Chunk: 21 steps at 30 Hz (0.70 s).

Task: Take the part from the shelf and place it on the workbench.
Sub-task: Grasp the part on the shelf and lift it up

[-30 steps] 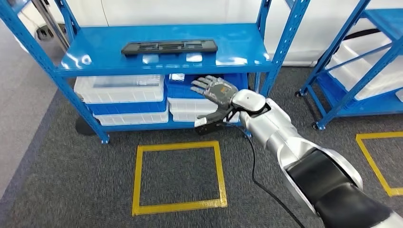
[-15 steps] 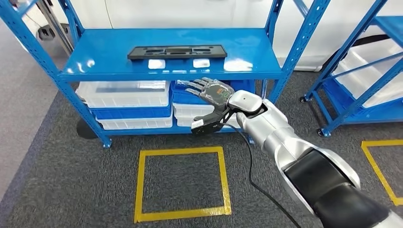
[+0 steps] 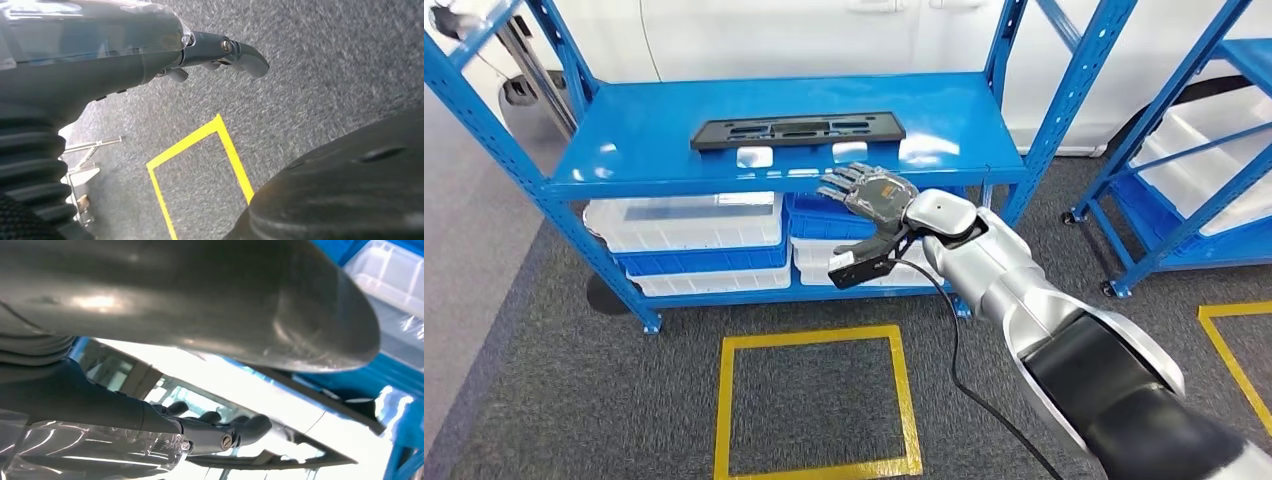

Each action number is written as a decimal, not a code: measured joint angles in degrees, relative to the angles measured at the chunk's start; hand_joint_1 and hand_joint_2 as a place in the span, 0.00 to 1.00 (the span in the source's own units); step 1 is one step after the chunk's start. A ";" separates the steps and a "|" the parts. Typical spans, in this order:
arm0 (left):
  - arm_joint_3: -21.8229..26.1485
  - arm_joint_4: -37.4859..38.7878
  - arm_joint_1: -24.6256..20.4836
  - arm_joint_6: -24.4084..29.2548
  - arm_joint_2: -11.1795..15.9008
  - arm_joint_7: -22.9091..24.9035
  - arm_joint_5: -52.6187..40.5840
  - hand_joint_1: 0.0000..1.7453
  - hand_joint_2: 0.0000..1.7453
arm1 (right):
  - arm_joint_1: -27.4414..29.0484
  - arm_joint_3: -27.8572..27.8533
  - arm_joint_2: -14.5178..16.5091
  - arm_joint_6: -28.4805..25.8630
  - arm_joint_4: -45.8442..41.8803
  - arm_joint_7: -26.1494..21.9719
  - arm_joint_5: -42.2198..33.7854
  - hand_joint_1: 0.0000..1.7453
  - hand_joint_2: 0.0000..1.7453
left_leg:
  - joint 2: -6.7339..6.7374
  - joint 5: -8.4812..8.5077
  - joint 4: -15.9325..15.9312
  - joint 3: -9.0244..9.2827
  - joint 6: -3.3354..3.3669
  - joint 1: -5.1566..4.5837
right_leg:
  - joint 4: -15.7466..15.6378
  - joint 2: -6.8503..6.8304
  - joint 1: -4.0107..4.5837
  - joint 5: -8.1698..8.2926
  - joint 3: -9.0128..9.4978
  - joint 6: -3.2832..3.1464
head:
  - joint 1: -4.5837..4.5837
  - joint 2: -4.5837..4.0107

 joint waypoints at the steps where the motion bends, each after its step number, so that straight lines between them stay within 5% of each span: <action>1: 0.00 0.01 -0.02 -0.02 0.01 0.04 0.02 0.00 0.00 | -0.05 0.03 0.00 0.01 -0.01 0.01 -0.02 0.00 0.00 | -0.10 -0.61 -0.13 0.07 0.99 -0.15 | 0.20 0.03 0.09 -0.28 -0.02 0.31 | -0.01 0.00; 4: 0.00 0.01 -0.03 -0.01 -0.02 0.14 0.08 0.00 0.00 | -0.19 0.14 0.02 -0.03 -0.03 0.01 -0.09 0.00 0.00 | -0.27 -0.95 -0.08 0.90 2.62 -0.14 | 2.59 -0.17 0.07 -0.66 -0.73 1.06 | 0.00 0.00; 7: 0.00 0.01 0.01 0.01 -0.03 0.23 0.26 0.00 0.00 | -0.23 0.34 0.10 -0.07 -0.01 -0.15 -0.38 0.00 0.00 | -0.30 -1.98 -0.13 2.01 3.40 -0.31 | 12.73 -0.58 0.14 -3.44 -6.93 1.38 | 0.01 0.00; 9: 0.00 0.00 0.06 0.08 -0.06 0.26 0.45 0.00 0.00 | -0.04 0.61 0.12 -0.11 0.01 -0.30 -0.73 0.00 0.00 | -0.47 -2.83 -0.12 2.88 3.73 -0.67 | 17.29 -0.63 0.44 -5.66 -11.05 1.04 | 0.01 0.00; 11: 0.00 -0.01 0.13 0.14 -0.11 0.25 0.57 0.00 0.00 | 0.06 0.81 0.11 -0.23 0.01 -0.36 -1.11 0.00 0.00 | -0.72 -3.83 -0.15 4.23 3.94 -1.23 | 14.59 -0.60 1.09 -3.48 -11.72 -0.13 | 0.01 0.00; 13: 0.00 -0.03 0.22 0.19 -0.37 0.26 0.64 0.00 0.00 | 0.04 0.91 0.12 -0.47 0.00 -0.37 -1.39 0.00 0.00 | -0.84 -4.87 -0.22 5.72 4.08 -1.78 | 6.86 -0.35 2.35 2.61 -9.86 -2.25 | 0.00 0.00; 15: 0.00 -0.08 0.29 0.35 -0.69 0.29 0.85 0.00 0.00 | -0.04 1.07 0.13 -0.77 -0.01 -0.34 -1.51 0.00 0.00 | -0.97 -5.70 -0.52 6.62 3.91 -1.99 | 1.39 0.10 3.50 6.31 -8.39 -3.70 | 0.02 0.00; 19: 0.00 -0.07 0.40 0.58 -0.59 0.31 1.22 0.00 0.00 | -0.24 1.46 0.34 -0.98 -0.03 -0.30 -1.84 0.00 0.00 | -1.10 -6.04 1.13 7.12 3.13 -1.93 | -1.23 0.07 3.33 6.25 -6.09 -3.90 | 0.04 0.00; 21: 0.00 -0.06 0.39 0.70 -0.47 0.26 1.34 0.00 0.00 | -0.45 1.71 0.70 -0.92 -0.03 -0.24 -2.09 0.00 0.00 | -0.98 -7.69 5.99 4.59 2.29 -1.64 | -1.53 0.01 2.82 5.82 -4.70 -3.67 | 0.03 0.00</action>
